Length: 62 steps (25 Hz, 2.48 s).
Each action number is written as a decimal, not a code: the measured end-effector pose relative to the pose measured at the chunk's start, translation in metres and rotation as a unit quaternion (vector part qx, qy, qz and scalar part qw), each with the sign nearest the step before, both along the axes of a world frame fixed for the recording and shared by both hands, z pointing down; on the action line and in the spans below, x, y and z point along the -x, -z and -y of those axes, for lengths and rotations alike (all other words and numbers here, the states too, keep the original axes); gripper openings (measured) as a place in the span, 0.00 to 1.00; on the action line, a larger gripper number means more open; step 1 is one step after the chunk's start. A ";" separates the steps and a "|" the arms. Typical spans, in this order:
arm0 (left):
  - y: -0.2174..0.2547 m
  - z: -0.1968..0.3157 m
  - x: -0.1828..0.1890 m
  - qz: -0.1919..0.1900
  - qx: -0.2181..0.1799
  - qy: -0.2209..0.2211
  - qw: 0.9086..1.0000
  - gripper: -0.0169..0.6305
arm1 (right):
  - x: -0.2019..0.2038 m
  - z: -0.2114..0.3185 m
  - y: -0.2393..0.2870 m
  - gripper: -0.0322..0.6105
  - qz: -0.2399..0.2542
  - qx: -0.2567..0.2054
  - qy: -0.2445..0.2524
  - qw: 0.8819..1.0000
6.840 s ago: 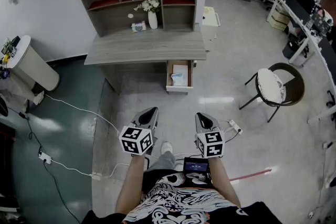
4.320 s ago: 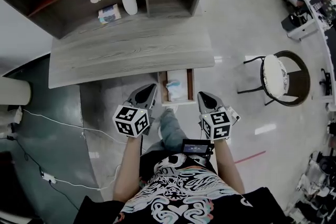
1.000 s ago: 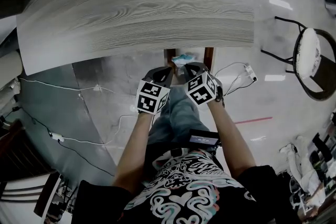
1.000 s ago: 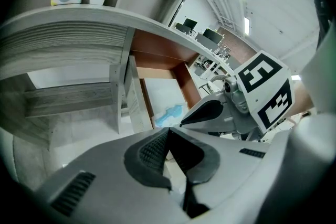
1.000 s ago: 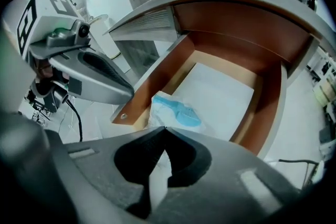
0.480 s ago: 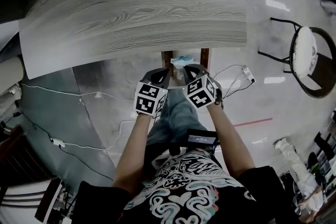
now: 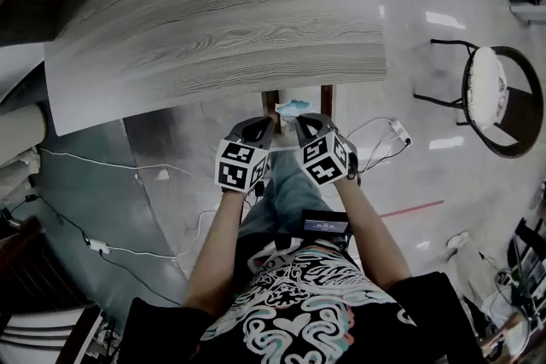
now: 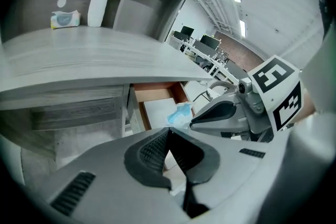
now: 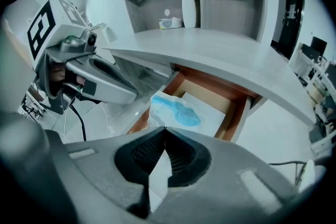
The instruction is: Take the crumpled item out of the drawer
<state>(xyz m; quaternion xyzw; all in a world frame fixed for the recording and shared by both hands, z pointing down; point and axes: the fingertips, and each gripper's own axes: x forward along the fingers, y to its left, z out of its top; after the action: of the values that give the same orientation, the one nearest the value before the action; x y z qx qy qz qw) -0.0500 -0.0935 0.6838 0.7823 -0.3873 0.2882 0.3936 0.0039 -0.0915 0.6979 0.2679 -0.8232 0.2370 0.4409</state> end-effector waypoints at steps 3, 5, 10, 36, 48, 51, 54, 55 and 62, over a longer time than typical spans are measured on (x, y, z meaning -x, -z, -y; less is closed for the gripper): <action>0.013 0.000 0.001 -0.002 -0.006 0.003 1.000 0.03 | -0.001 -0.002 0.014 0.06 -0.008 -0.018 0.011 1.000; 0.024 0.001 0.000 -0.010 -0.012 0.010 1.000 0.03 | -0.003 -0.002 0.023 0.06 -0.015 -0.032 0.021 0.999; 0.051 0.012 -0.002 -0.023 -0.039 0.019 0.999 0.03 | -0.010 0.009 0.047 0.06 -0.010 -0.055 -0.001 0.998; 0.170 0.012 0.016 -0.040 -0.163 0.042 0.985 0.03 | -0.025 0.005 0.169 0.06 0.065 -0.163 -0.102 0.979; 0.227 0.008 0.013 -0.059 -0.218 0.031 0.974 0.03 | -0.029 -0.011 0.214 0.06 0.072 -0.215 -0.122 0.966; 0.235 0.005 0.010 -0.063 -0.226 0.023 0.972 0.03 | -0.033 -0.012 0.222 0.06 0.069 -0.229 -0.126 0.963; 0.239 0.002 0.007 -0.064 -0.231 0.018 0.971 0.03 | -0.036 -0.014 0.230 0.06 0.064 -0.247 -0.123 0.959; 0.241 0.001 0.006 -0.065 -0.233 0.016 0.970 0.03 | -0.038 -0.014 0.233 0.06 0.061 -0.252 -0.123 0.958; 0.258 -0.001 0.000 -0.072 -0.252 0.009 0.965 0.03 | -0.042 -0.019 0.250 0.06 0.078 -0.257 -0.138 0.953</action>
<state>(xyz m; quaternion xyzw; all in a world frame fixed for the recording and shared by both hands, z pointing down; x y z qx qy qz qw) -0.0503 -0.0920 0.4255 0.8712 -0.4254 0.1205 0.2134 0.0455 -0.0722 0.4481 0.4640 -0.8430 0.0961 0.2545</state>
